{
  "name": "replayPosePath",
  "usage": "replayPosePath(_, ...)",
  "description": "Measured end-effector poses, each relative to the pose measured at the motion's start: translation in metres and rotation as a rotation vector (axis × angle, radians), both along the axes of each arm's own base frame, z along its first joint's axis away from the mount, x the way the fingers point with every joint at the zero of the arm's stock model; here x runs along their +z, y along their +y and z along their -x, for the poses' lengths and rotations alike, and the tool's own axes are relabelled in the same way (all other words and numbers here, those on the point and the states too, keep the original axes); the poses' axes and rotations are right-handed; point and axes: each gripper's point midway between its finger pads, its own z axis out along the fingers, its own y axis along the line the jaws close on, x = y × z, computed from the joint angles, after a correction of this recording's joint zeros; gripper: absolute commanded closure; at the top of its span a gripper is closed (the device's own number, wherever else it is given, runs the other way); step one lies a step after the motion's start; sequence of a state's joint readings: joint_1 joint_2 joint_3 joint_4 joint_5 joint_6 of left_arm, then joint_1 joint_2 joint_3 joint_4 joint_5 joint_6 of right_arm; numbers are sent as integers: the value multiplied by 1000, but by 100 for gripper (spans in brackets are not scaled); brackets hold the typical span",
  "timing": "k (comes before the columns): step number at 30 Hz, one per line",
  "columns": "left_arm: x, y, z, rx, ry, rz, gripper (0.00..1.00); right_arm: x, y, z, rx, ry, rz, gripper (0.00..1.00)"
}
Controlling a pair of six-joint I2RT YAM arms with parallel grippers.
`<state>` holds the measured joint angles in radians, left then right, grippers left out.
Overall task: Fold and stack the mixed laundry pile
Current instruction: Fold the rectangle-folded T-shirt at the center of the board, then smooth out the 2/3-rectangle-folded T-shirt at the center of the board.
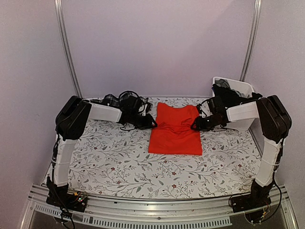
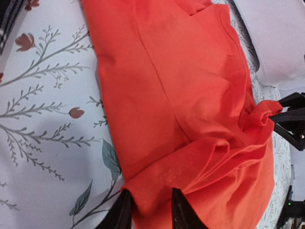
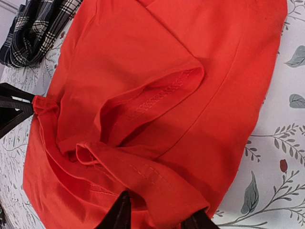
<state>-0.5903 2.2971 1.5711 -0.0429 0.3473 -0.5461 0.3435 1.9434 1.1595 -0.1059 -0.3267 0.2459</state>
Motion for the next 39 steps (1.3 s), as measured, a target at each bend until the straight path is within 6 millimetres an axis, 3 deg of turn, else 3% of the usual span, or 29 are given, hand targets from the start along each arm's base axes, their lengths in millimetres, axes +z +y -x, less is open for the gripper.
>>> replayPosePath(4,10,7,-2,4,-21,3,42,1,-6,4,-13,10,27,42)
replayPosePath(6,22,16,5,8,-39,-7,38,14,-10,11,-17,-6,32,40)
replayPosePath(11,72,30,22,-6,-139,13,38,80,-9,28,9,-127,-29,44)
replayPosePath(14,96,29,31,-35,-203,42,46,102,0,40,53,-178,-67,54)
replayPosePath(18,90,19,45,-103,-212,57,61,80,23,67,133,-118,-97,63)
replayPosePath(22,61,-3,60,-181,-174,47,70,44,42,84,189,-22,-109,68)
replayPosePath(25,38,-18,62,-217,-145,35,72,17,47,83,194,32,-101,69)
replayPosePath(31,24,-42,39,-235,-150,43,73,-10,56,56,179,61,-75,70)
replayPosePath(39,23,-52,0,-212,-175,55,69,-3,55,2,130,-9,-68,69)
